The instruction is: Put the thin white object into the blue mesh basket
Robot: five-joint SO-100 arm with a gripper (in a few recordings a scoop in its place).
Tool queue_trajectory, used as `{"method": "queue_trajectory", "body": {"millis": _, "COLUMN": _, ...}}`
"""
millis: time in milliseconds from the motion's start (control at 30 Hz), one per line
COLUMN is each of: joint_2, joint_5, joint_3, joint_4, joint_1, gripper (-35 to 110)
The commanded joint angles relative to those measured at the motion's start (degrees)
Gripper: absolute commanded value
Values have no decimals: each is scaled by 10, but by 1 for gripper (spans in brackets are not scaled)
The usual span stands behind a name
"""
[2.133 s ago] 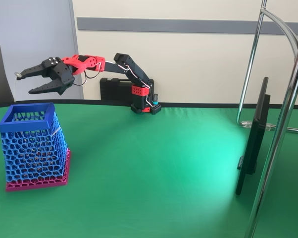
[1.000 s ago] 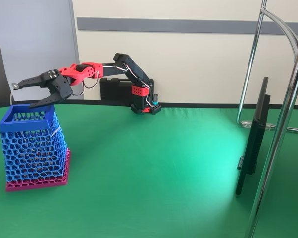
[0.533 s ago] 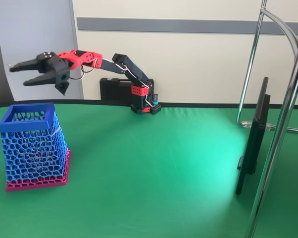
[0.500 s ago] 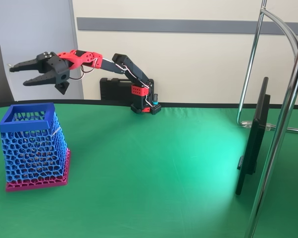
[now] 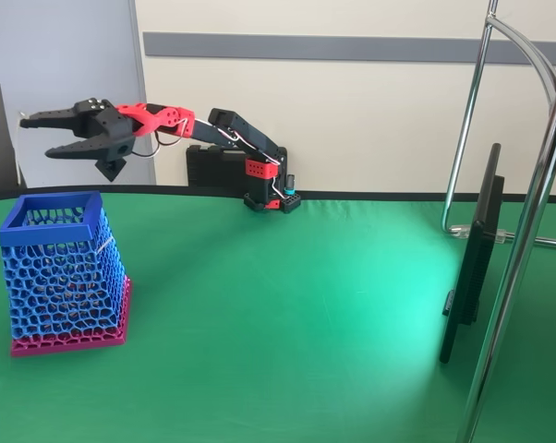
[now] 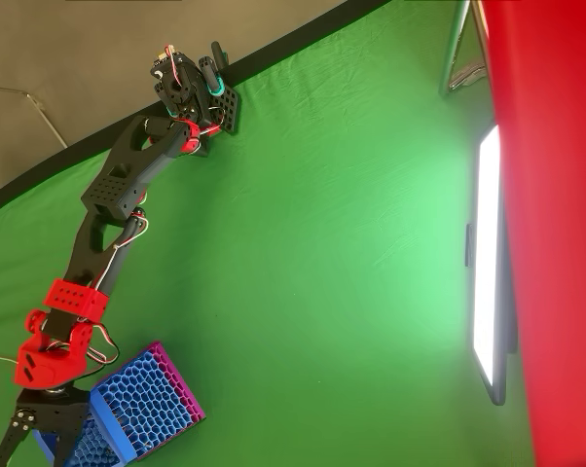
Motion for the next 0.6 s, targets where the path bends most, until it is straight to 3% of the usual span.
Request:
{"method": "queue_trajectory", "body": {"millis": 0, "joint_2": 18, "joint_5": -5, "joint_3": -8, "joint_4": -15, "joint_1": -11, "gripper": 32}}
{"method": "queue_trajectory", "body": {"millis": 567, "joint_2": 40, "joint_5": 31, "joint_3": -6, "joint_4": 24, "joint_1": -30, "gripper": 32}}
